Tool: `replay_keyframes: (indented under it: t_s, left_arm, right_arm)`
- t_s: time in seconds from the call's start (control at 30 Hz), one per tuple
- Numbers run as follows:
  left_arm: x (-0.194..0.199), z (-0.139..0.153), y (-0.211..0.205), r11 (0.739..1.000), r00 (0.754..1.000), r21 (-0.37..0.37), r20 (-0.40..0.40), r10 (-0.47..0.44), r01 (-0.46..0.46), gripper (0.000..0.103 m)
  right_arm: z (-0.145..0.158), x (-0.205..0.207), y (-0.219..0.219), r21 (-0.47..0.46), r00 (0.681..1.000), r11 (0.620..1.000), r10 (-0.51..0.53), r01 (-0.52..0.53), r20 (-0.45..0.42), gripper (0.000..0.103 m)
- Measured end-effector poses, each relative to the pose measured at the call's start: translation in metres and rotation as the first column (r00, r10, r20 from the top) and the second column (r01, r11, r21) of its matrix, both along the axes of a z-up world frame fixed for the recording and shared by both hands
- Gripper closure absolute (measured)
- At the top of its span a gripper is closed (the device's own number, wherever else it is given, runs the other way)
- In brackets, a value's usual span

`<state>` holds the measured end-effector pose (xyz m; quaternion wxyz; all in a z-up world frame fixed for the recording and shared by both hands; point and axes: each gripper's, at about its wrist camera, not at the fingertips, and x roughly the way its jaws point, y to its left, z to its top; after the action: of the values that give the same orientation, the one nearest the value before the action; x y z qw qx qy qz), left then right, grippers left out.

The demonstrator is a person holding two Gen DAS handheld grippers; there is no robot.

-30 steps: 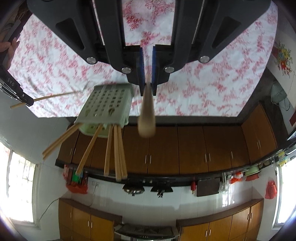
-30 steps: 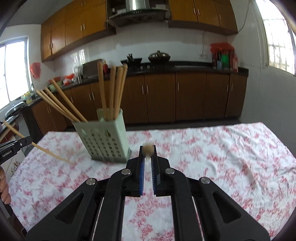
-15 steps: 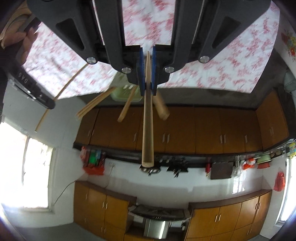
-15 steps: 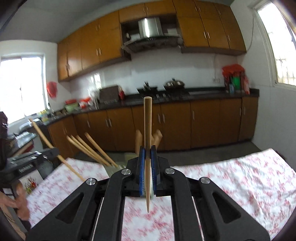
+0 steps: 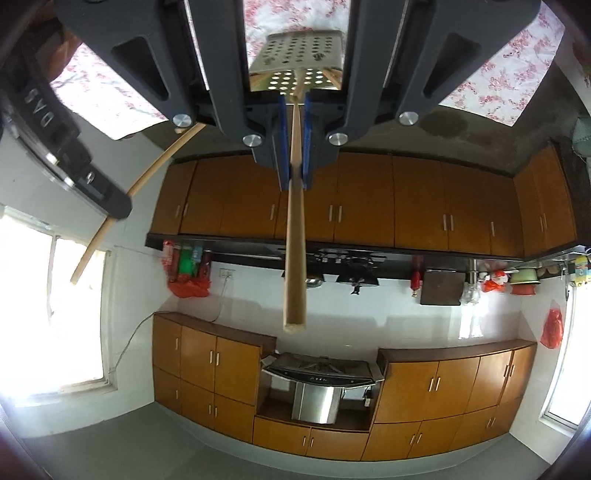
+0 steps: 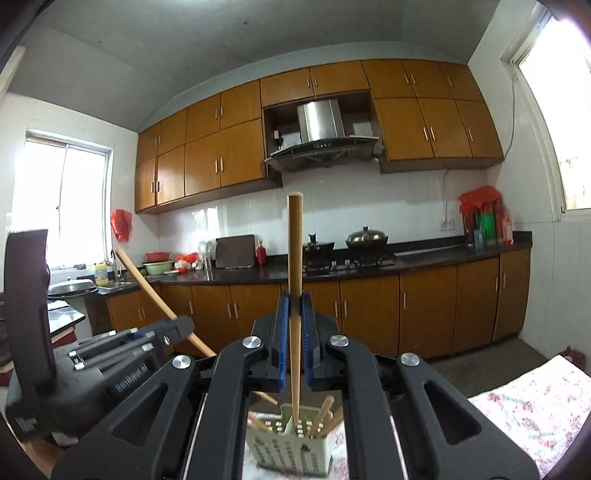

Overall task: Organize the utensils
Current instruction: 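Lift the left gripper's chopstick into the green holder while the right gripper inserts its chopstick, then open both grippers to release the chopsticks into the holder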

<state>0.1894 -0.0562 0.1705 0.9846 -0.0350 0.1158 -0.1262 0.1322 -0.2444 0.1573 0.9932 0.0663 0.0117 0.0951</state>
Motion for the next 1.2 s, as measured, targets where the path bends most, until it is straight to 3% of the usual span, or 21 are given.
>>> replay_keyframes:
  t_s: [0.13, 0.37, 0.63, 0.7, 0.77, 0.9, 1.0, 1.1, 1.17, 1.2]
  left_arm:
    - [0.019, -0.018, -0.001, 1.000, 1.000, 0.000, -0.023, 0.018, -0.018, 0.095]
    - [0.043, -0.049, 0.005, 1.000, 0.997, -0.012, -0.080, 0.019, -0.020, 0.095]
    - [0.047, -0.056, 0.014, 1.000, 0.995, -0.020, -0.094, 0.009, -0.011, 0.092]
    - [0.045, -0.054, 0.017, 1.000, 0.996, -0.020, -0.093, 0.010, -0.012, 0.087]
    - [0.038, -0.051, 0.020, 0.999, 0.996, -0.030, -0.086, 0.009, -0.011, 0.077]
    - [0.022, -0.042, 0.029, 0.999, 0.998, -0.045, -0.066, 0.009, -0.012, 0.069]
    - [0.002, -0.036, 0.040, 0.999, 0.999, -0.044, -0.046, 0.017, -0.019, 0.060]
    - [-0.022, -0.036, 0.050, 0.999, 0.998, -0.012, -0.031, 0.051, -0.052, 0.044]
    - [-0.042, -0.041, 0.056, 0.996, 0.996, 0.024, -0.020, 0.081, -0.081, 0.026]
    - [-0.051, -0.044, 0.059, 0.995, 0.995, 0.040, -0.012, 0.095, -0.094, 0.022]
  right_arm:
    - [-0.015, 0.014, 0.004, -0.006, 1.000, 1.000, -0.007, 0.007, 0.011, 0.095]
    - [-0.044, 0.038, 0.008, -0.009, 0.998, 1.000, -0.007, 0.006, -0.061, 0.095]
    - [-0.049, 0.042, 0.004, 0.001, 0.992, 1.000, 0.001, -0.001, -0.124, 0.094]
    - [-0.046, 0.039, 0.002, -0.002, 0.991, 1.000, -0.002, 0.002, -0.131, 0.087]
    - [-0.043, 0.032, 0.000, -0.001, 0.992, 1.000, -0.007, 0.007, -0.125, 0.067]
    - [-0.034, 0.017, -0.002, -0.013, 0.994, 1.000, -0.023, 0.022, -0.108, 0.061]
    - [-0.032, -0.003, -0.007, -0.016, 0.994, 0.999, -0.047, 0.046, -0.101, 0.046]
    - [-0.036, -0.020, -0.010, -0.028, 0.991, 0.997, -0.073, 0.070, -0.116, 0.026]
    - [-0.041, -0.031, -0.010, -0.042, 0.987, 0.996, -0.087, 0.082, -0.135, 0.008]
    - [-0.045, -0.038, -0.008, -0.056, 0.985, 0.994, -0.100, 0.093, -0.144, 0.007]
